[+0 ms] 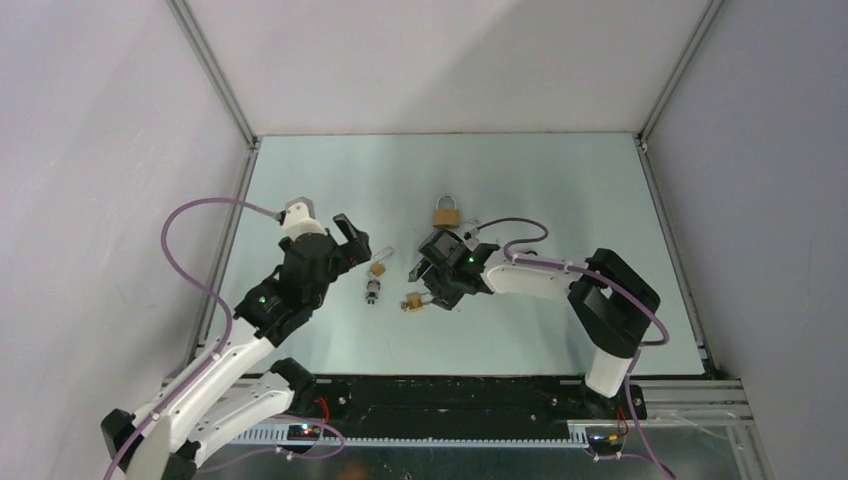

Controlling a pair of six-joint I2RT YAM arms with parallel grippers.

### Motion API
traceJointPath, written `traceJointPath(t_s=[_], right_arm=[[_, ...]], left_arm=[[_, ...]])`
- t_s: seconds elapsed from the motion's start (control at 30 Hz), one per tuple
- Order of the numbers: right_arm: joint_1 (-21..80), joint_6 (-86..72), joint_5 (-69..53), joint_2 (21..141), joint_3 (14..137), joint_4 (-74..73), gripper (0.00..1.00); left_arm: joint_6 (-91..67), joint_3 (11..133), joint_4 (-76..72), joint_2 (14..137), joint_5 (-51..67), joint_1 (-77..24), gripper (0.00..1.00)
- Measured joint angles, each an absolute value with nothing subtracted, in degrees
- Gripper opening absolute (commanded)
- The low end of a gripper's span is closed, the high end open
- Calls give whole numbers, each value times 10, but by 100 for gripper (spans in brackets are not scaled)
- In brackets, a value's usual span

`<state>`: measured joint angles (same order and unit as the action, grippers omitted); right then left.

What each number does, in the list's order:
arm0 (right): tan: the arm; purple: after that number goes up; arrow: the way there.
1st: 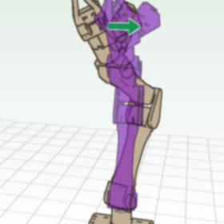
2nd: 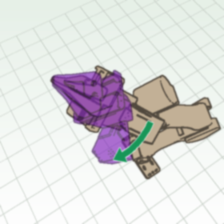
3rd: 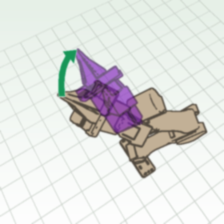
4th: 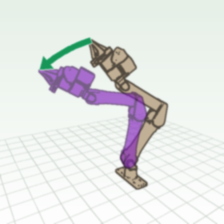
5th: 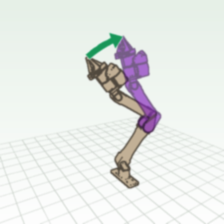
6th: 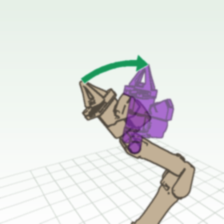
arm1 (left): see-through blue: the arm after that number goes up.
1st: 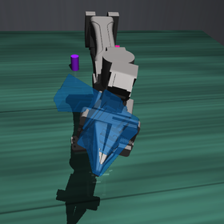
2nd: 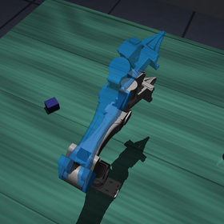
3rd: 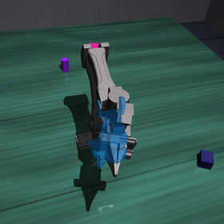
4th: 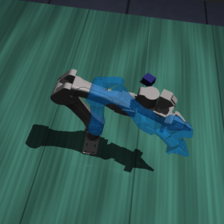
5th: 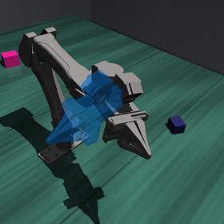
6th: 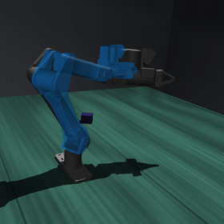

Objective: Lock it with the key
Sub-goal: Pick up the lock from the center of the board.

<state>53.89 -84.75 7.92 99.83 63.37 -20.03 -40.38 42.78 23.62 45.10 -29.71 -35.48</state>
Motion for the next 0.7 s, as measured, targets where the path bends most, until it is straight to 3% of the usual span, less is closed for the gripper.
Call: traceJointPath(t_s=[0.2,0.47,0.7], right_arm=[[540,-935,48,1061,719,-287,65],[541,-986,13,1160,844,-421,62],[548,-1015,19,1188,869,-469,59]], left_arm=[[-392,417,264,414,-329,-353,100],[-373,417,277,389,-360,-351,100],[-365,412,280,377,-372,-348,100]])
